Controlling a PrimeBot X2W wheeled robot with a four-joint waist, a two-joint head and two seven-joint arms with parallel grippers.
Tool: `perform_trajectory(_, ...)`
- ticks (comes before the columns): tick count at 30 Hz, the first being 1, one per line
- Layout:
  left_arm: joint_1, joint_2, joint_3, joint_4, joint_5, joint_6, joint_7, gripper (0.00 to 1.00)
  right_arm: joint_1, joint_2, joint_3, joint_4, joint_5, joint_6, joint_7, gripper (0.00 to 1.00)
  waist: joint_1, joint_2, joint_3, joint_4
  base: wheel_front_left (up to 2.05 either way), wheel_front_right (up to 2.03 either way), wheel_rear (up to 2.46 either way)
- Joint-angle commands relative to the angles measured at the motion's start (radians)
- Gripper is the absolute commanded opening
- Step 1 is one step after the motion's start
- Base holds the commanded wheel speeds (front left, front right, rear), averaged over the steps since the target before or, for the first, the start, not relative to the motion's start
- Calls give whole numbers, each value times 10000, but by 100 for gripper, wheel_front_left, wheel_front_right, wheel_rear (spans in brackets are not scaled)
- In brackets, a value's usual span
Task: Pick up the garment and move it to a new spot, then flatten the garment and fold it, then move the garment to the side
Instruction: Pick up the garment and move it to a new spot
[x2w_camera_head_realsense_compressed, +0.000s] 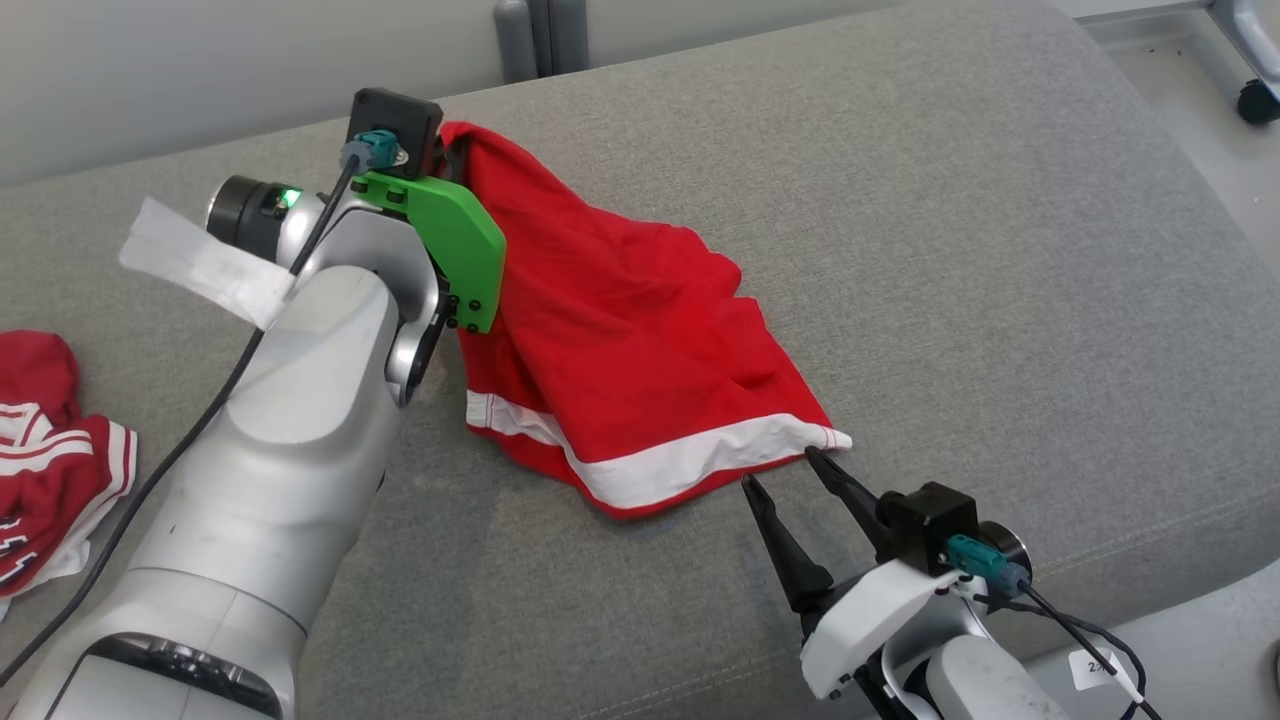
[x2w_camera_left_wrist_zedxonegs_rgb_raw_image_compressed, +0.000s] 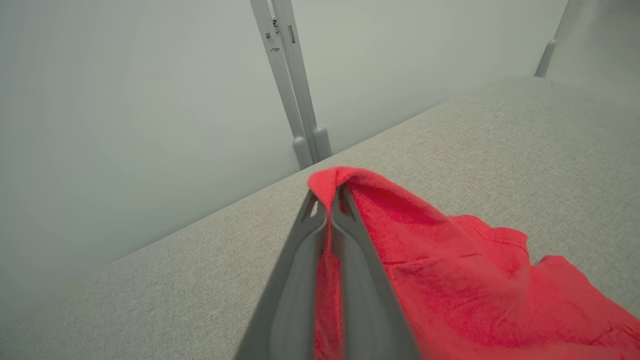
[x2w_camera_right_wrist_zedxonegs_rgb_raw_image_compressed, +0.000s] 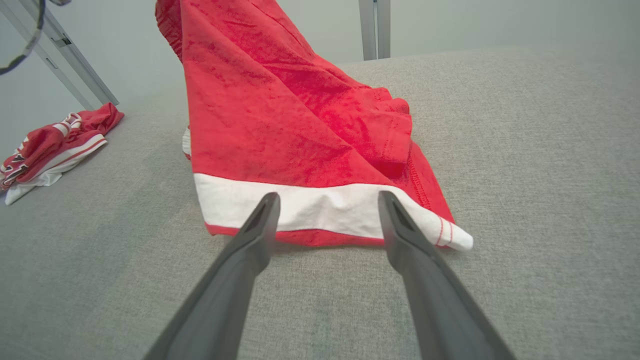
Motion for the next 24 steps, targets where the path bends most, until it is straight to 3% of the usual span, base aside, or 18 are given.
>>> perform_trajectory(1, -178, 38, 73, 163, 83, 124, -360, 100, -125, -19, 31, 47, 84, 1, -53, 100, 0, -1, 90, -104, 0, 0, 0)
perform_trajectory(4, -58, -50, 139, 773, -101, 132, -505, 100, -75, -19, -33, 114, 52, 1, -63, 100, 0, -1, 60, -79, 0, 0, 0)
perform_trajectory(14, 505, -358, 218, 2139, -945, -693, 554, 100, 347, -19, -502, 259, -119, 1, 21, 100, 0, -1, -672, 748, 0, 0, 0)
perform_trajectory(24, 1749, -533, 128, 2021, -1755, -1216, 1459, 100, 801, -20, -964, 20, -264, 1, 209, 100, 0, -1, -1366, 1268, 0, 0, 0)
